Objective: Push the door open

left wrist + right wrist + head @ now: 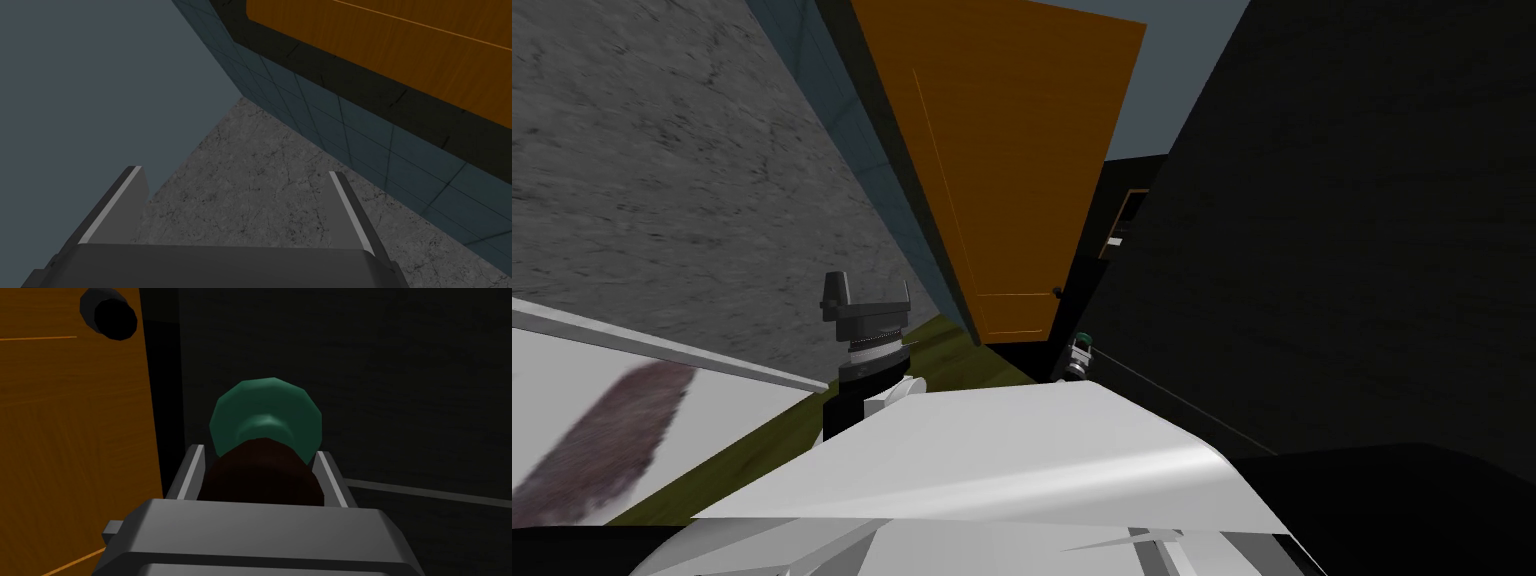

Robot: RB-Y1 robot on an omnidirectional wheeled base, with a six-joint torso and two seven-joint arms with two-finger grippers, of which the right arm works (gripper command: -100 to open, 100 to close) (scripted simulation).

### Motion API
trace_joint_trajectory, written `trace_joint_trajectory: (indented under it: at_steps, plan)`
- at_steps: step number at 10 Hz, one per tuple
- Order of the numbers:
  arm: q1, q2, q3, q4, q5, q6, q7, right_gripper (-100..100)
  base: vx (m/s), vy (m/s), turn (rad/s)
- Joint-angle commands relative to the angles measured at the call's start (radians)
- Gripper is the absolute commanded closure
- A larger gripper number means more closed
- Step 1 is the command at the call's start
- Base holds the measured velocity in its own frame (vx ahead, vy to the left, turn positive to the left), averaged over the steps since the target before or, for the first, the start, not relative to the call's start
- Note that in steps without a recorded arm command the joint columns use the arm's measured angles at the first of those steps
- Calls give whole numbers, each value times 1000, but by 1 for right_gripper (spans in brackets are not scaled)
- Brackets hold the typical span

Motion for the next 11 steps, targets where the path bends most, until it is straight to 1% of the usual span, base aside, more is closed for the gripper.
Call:
trace_joint_trajectory:
  at_steps: [1, 2, 6, 11]
  plan:
    - [-5, -9, -30, -5, -14, -22, 8, 100, 182, -56, 28]
    - [-11, -11, -52, 0, -29, -32, 15, 100, 174, -72, 26]
    - [-24, -10, -100, 12, -59, -53, 30, 100, 107, -62, 36]
    - [-40, -2, -161, 27, -97, -80, 49, 100, 96, -62, 29]
